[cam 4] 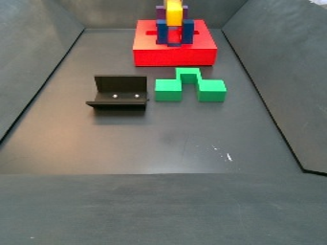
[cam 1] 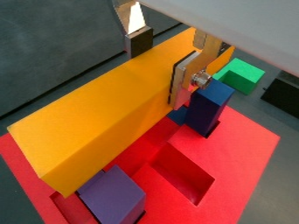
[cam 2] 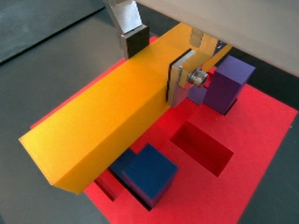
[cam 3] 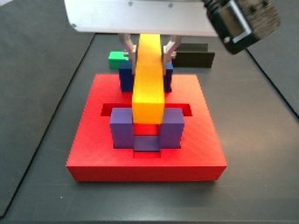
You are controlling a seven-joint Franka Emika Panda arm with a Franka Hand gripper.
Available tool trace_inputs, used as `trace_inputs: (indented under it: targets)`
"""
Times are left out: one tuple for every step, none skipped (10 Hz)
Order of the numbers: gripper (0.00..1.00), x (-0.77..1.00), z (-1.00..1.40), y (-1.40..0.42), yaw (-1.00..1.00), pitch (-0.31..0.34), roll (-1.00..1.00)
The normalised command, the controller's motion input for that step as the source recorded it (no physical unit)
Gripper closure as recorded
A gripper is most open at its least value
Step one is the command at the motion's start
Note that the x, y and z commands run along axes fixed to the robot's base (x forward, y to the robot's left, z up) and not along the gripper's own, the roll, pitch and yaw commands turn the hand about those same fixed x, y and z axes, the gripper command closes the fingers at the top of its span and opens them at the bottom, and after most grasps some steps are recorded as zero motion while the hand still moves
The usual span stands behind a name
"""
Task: Pick up the yellow object. Move up. Move to above the board. Insert the yellow object.
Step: Insert the yellow object.
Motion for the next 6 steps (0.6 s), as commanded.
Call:
trace_inputs:
  targets:
    - [1.00, -0.17, -0.08, -0.05, 0.11, -0.089, 0.19]
    - [1.00, -0.15, -0.06, -0.06, 0.11, -0.076, 0.19]
    - [1.00, -0.07, -0.05, -0.11, 0.14, -0.070, 0.16]
    - [1.00, 0.00, -0.02, -0.14, 0.12, -0.044, 0.11]
    - [1.00, 0.00, -0.05, -0.11, 0.12, -0.031, 0.09]
    - [1.00, 0.02, -0.08, -0.09, 0.12, -0.020, 0.09]
